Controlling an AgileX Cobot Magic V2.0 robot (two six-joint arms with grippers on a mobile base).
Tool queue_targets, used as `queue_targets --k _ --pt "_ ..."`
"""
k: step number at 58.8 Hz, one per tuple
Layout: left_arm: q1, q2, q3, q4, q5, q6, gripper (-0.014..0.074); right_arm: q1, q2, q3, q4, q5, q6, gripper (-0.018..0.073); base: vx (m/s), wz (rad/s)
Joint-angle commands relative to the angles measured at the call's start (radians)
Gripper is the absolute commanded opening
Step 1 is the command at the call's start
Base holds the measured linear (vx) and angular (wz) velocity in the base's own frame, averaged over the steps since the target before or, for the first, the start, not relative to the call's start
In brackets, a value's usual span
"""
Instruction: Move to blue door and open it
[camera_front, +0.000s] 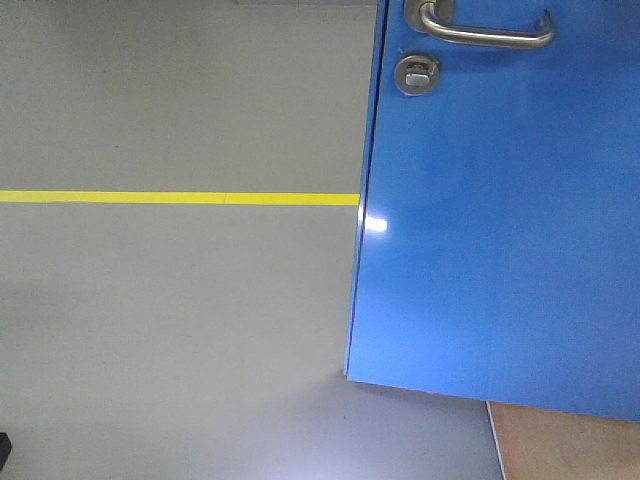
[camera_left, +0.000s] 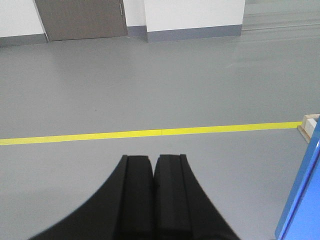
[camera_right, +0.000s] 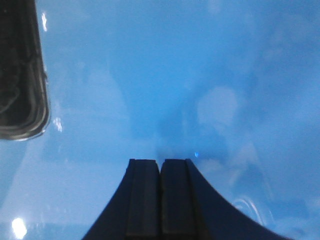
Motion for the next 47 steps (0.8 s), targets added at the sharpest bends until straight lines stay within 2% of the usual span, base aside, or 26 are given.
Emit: queue_targets --k 1,47 --pt "0.002 -0.015 0.004 0.0 -0.079 -0.003 0.007 -0.001 -0.034 -0.033 0.029 0.012 -0.014 0.0003 0.0 0.0" --pt "0.002 -0.015 0.004 0.0 -0.079 -0.003 0.007 -0.001 -0.034 -0.033 0.029 0.009 -0.014 0.0003 0.0 0.0"
